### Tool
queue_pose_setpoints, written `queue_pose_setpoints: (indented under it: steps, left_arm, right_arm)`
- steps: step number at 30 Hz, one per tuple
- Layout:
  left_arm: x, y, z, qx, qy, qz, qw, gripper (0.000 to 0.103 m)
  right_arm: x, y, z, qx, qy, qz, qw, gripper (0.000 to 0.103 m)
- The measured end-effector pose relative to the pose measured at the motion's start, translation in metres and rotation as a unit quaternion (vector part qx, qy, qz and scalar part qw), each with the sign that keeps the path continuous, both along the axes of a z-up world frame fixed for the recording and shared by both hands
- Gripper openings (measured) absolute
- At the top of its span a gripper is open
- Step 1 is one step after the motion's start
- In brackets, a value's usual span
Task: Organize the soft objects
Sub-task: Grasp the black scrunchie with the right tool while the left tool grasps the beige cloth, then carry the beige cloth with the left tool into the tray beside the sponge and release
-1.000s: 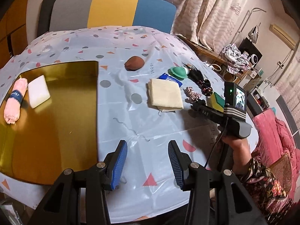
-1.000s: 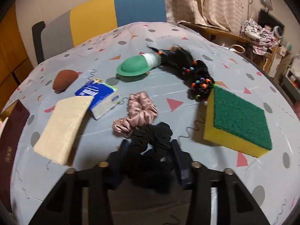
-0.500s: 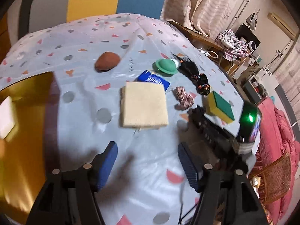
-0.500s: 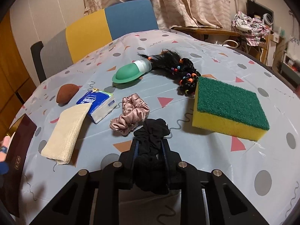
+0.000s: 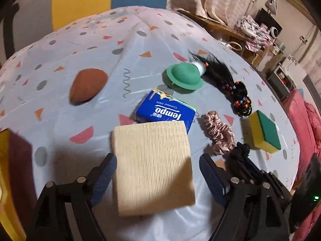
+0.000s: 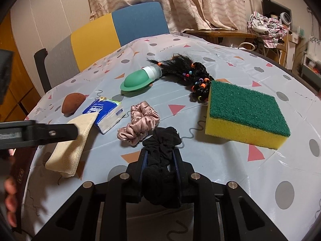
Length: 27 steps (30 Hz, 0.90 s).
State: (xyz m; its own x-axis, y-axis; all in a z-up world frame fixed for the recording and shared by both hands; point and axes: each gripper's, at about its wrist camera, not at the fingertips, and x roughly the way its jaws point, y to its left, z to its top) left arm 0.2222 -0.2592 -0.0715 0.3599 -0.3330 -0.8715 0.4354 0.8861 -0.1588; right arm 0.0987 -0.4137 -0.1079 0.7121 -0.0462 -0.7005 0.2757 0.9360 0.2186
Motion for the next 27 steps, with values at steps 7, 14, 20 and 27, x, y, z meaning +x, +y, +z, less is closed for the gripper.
queue_pose_setpoints:
  steps: [7, 14, 20, 27]
  left_arm:
    - [-0.002, -0.011, -0.020, 0.028, -0.005, -0.021, 0.9994, 0.089]
    - [-0.015, -0.007, -0.024, 0.051, -0.028, -0.019, 0.9981, 0.077]
    - [-0.025, 0.011, -0.020, 0.020, -0.032, -0.013, 0.9992, 0.062]
    - [-0.036, 0.044, -0.006, -0.054, -0.024, 0.020, 0.9981, 0.059]
  right_arm:
    - [0.000, -0.001, -0.001, 0.006, -0.004, 0.000, 1.000, 0.024]
    - [-0.001, -0.002, -0.001, 0.010, -0.005, -0.001, 1.000, 0.024]
    - [0.000, -0.002, -0.001, 0.009, -0.005, -0.001, 1.000, 0.024]
    - [0.000, -0.001, -0.001, 0.006, -0.004, -0.001, 1.000, 0.024]
